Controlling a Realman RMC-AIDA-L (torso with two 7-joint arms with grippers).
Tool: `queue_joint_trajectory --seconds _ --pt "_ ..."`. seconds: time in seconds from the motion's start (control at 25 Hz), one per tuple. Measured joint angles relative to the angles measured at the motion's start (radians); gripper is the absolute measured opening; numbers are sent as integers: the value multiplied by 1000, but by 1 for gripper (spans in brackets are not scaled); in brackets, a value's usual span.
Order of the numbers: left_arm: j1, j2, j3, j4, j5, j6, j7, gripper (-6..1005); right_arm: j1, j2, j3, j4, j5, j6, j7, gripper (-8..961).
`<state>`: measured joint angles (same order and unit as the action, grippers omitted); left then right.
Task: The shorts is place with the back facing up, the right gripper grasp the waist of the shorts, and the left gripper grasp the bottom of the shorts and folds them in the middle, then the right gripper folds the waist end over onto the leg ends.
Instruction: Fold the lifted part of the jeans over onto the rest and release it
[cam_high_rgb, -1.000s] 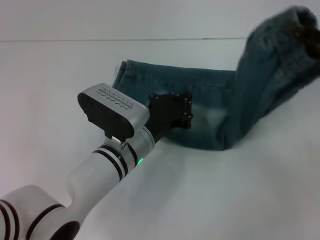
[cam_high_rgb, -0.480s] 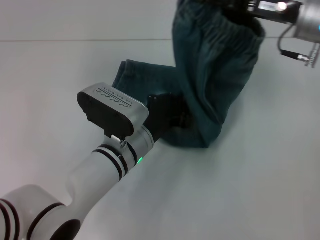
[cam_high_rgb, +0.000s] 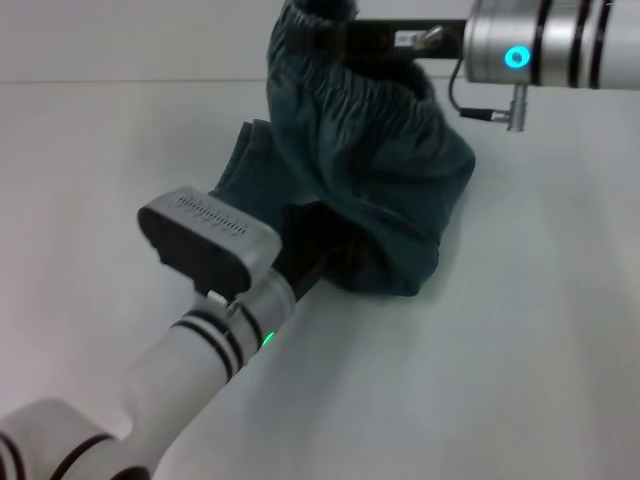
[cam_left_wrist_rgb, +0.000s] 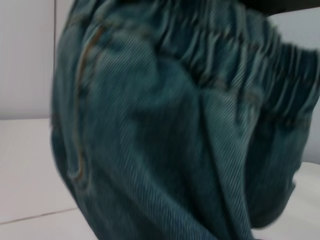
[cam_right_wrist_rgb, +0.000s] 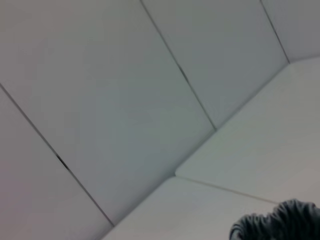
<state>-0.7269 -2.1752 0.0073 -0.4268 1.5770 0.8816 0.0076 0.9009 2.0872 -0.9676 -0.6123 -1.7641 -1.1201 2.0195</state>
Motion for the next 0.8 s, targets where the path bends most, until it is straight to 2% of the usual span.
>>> queue_joint_trajectory --seconds 0.32,0.48,0.64,0.8 --pt "161 4 -13 14 35 183 47 37 23 7 -61 51 7 85 -13 147" --pt "202 3 -10 20 53 205 45 36 21 8 -66 51 29 91 -15 157" --pt "253 2 -7 22 61 242 46 35 21 1 -68 44 32 75 -15 167" --pt "320 0 -19 39 75 314 43 34 6 -2 -69 22 3 44 -28 304"
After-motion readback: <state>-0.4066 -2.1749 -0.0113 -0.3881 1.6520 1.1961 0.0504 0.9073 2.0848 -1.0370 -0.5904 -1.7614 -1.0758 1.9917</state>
